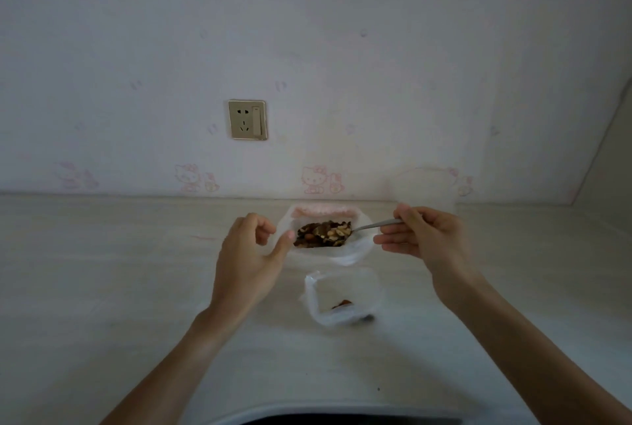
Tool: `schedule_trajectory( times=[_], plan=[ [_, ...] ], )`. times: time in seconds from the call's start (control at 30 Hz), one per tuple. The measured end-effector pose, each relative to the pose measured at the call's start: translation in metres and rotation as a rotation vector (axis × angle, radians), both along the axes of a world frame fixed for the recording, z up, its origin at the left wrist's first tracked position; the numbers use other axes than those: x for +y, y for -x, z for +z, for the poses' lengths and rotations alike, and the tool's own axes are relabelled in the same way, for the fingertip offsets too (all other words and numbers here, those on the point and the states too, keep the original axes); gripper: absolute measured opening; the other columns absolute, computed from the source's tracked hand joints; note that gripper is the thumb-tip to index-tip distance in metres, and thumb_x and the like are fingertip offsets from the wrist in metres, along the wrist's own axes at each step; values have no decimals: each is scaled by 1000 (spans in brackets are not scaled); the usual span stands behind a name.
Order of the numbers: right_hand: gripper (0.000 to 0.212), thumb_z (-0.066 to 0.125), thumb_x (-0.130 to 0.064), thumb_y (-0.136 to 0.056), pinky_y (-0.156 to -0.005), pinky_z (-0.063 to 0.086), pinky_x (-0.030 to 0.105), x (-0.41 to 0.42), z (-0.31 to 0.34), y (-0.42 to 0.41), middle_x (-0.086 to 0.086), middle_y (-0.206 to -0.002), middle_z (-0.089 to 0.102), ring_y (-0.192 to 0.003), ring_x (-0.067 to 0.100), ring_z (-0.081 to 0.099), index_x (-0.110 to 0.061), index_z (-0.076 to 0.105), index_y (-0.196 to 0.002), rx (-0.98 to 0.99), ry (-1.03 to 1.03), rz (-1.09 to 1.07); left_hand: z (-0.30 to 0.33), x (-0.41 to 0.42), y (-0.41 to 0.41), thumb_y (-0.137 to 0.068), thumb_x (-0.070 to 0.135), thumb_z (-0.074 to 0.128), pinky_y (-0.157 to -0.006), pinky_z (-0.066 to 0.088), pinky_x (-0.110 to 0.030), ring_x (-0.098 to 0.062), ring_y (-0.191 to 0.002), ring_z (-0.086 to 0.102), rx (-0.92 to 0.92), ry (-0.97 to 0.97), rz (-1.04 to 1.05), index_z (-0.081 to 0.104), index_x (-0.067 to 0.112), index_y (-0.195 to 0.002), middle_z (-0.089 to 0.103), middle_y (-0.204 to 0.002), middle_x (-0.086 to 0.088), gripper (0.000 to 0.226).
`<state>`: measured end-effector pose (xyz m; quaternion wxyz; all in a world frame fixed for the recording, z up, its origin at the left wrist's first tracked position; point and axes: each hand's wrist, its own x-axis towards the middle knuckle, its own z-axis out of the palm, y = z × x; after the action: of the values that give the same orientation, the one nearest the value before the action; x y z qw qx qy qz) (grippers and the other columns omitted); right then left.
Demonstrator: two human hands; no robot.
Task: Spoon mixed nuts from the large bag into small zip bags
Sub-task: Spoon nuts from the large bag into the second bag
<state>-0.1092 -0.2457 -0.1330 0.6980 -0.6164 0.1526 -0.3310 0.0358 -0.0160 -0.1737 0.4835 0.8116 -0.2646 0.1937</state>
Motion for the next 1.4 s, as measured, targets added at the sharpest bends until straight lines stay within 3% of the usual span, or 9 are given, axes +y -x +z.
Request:
schedule_trajectory(
  times=[0.13,0.37,0.57,0.77,0.87,1.0,1.13,1.27,1.4],
  plan=[
    [26,63,-20,-101,-58,62,34,0,-3,25,24,-80,75,-71,40,76,4,71,-94,18,4,8,-9,3,26,-90,55,67,-57,42,-11,0,-71,64,134,-121,-147,65,33,-77,68,-75,19,25],
    [25,63,-22,-101,-58,63,34,12,-17,50,20,-77,76,-68,36,76,-1,74,-91,91,151,20,-18,-3,43,-92,52,69,-64,50,-19,5,-71,65,254,-272,-199,74,32,-85,72,-74,14,22],
    [13,63,-22,-99,-62,63,32,28,-14,53,0,-76,77,-67,20,76,-23,75,-94,6,522,63,-5,-9,40,-94,39,71,-60,46,-21,0,-59,66,304,-277,-196,74,29,-76,70,-63,16,21],
    [20,60,-36,-101,-66,55,15,28,-1,59,-19,-82,74,-74,3,73,-26,77,-100,-108,976,128,2,-10,32,-92,38,73,-57,44,-22,1,-52,62,323,-335,-204,74,28,-70,65,-56,17,24],
    [16,61,-32,-99,-64,59,21,25,0,54,-15,-80,75,-70,9,74,-26,75,-96,-111,862,110,2,-8,29,-92,42,72,-54,39,-17,5,-53,58,317,-354,-189,73,27,-70,62,-54,22,26],
    [15,66,-17,-99,-57,62,34,15,-1,44,12,-75,76,-63,31,75,-12,77,-90,-79,377,11,1,-3,26,-90,52,71,-48,35,-9,6,-55,57,312,-325,-190,74,28,-75,61,-56,25,29],
    [24,66,-22,-99,-60,62,34,5,-2,35,21,-83,76,-69,35,75,0,75,-95,9,-22,26,3,2,22,-91,54,70,-53,36,-15,5,-54,55,326,-240,-166,75,25,-74,60,-56,22,34],
    [27,67,-24,-99,-63,62,32,-2,-6,17,21,-90,76,-76,32,76,1,74,-102,35,-177,55,7,3,7,-90,51,70,-56,38,-25,1,-52,54,300,-66,-40,69,21,-71,60,-55,18,35],
    [26,68,-25,-98,-65,62,32,-3,-10,-8,21,-92,77,-78,33,77,0,75,-101,50,-193,58,6,-3,-19,-86,59,70,-64,45,-30,-12,-74,65,275,0,105,66,25,-78,68,-73,10,35]
  ],
)
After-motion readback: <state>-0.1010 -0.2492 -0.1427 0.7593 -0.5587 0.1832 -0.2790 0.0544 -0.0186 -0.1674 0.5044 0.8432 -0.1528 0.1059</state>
